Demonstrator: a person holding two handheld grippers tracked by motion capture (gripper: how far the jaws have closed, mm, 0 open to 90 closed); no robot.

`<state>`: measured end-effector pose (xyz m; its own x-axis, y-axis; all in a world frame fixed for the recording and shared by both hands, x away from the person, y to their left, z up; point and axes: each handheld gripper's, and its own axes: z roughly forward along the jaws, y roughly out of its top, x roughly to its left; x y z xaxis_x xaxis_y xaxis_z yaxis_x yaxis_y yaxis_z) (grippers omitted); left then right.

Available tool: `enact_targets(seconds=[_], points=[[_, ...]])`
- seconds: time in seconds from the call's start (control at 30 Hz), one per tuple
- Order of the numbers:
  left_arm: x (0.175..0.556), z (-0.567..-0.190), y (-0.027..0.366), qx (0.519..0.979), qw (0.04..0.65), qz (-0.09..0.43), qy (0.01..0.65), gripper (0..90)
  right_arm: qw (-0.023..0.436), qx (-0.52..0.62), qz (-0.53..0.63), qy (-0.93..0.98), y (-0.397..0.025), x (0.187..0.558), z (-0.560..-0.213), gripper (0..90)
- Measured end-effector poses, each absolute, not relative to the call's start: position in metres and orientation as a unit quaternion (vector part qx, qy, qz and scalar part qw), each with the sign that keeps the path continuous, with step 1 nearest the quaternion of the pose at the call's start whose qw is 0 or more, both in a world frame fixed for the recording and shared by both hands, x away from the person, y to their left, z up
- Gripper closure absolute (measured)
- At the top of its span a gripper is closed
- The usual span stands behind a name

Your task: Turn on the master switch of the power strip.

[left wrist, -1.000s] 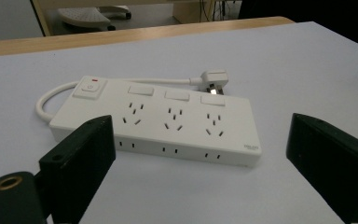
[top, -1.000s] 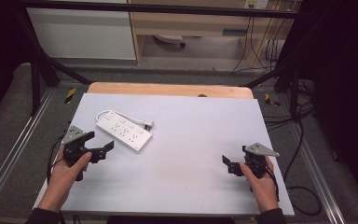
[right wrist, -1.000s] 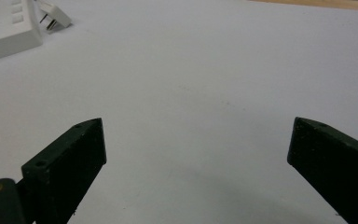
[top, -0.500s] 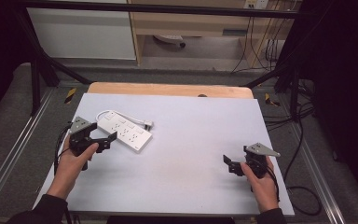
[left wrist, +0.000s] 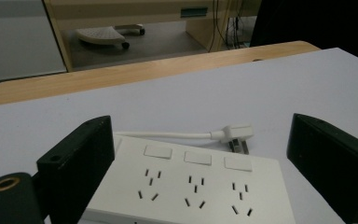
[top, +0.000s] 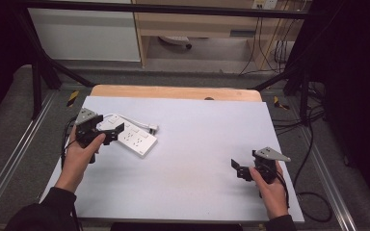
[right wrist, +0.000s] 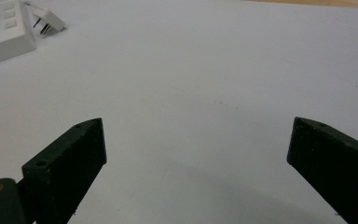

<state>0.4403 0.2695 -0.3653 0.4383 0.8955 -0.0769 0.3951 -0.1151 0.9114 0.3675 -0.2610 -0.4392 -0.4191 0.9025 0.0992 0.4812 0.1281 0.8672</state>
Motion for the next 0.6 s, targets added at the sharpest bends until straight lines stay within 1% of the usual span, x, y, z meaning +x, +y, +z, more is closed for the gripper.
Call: enact_targets(seconds=[0.2,0.37,0.6], points=[[0.448,-0.363,0.267,0.698,0.473,0.268,0.466,7.6,0.234,0.485,0.453,0.711,-0.263,0.368,-0.437,5.0],[0.457,-0.359,0.260,0.708,0.462,0.273,0.460,7.2,0.237,0.483,0.452,0.712,-0.263,0.367,-0.437,6.1],[0.470,-0.360,0.262,0.707,0.453,0.279,0.466,7.5,0.235,0.483,0.453,0.712,-0.263,0.368,-0.437,6.5]])
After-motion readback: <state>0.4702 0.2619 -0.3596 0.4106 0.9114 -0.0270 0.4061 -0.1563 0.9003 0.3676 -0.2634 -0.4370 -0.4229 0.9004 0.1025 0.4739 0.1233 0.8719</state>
